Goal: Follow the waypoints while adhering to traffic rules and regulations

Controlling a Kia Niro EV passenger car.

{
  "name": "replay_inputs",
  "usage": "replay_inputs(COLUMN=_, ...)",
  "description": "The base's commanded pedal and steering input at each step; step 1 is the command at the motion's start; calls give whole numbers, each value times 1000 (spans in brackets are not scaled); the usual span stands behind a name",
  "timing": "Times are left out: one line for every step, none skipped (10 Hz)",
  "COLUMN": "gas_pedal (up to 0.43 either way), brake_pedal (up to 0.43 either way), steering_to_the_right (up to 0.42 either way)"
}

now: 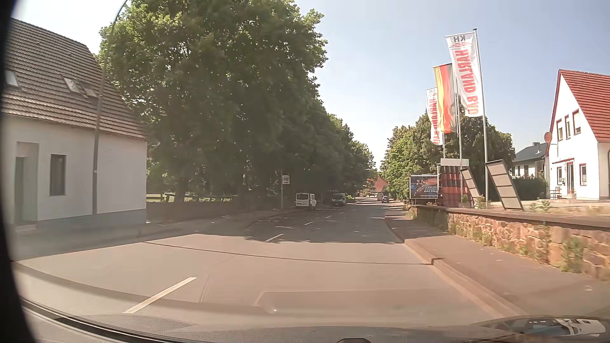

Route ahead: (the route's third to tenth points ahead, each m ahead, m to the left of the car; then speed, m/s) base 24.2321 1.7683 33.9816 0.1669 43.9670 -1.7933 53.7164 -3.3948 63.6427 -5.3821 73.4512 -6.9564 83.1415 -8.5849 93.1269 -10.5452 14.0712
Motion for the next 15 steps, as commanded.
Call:
replay_inputs(gas_pedal=98, brake_pedal=0, steering_to_the_right=25)
replay_inputs(gas_pedal=98, brake_pedal=0, steering_to_the_right=25)
replay_inputs(gas_pedal=98, brake_pedal=0, steering_to_the_right=25)
replay_inputs(gas_pedal=98, brake_pedal=0, steering_to_the_right=25)
replay_inputs(gas_pedal=98, brake_pedal=0, steering_to_the_right=25)
replay_inputs(gas_pedal=98, brake_pedal=0, steering_to_the_right=25)
replay_inputs(gas_pedal=98, brake_pedal=0, steering_to_the_right=25)
replay_inputs(gas_pedal=98, brake_pedal=0, steering_to_the_right=25)
replay_inputs(gas_pedal=98, brake_pedal=0, steering_to_the_right=25)
replay_inputs(gas_pedal=98, brake_pedal=0, steering_to_the_right=25)
replay_inputs(gas_pedal=98, brake_pedal=0, steering_to_the_right=25)
replay_inputs(gas_pedal=98, brake_pedal=0, steering_to_the_right=25)
replay_inputs(gas_pedal=98, brake_pedal=0, steering_to_the_right=25)
replay_inputs(gas_pedal=98, brake_pedal=0, steering_to_the_right=25)
replay_inputs(gas_pedal=98, brake_pedal=0, steering_to_the_right=25)
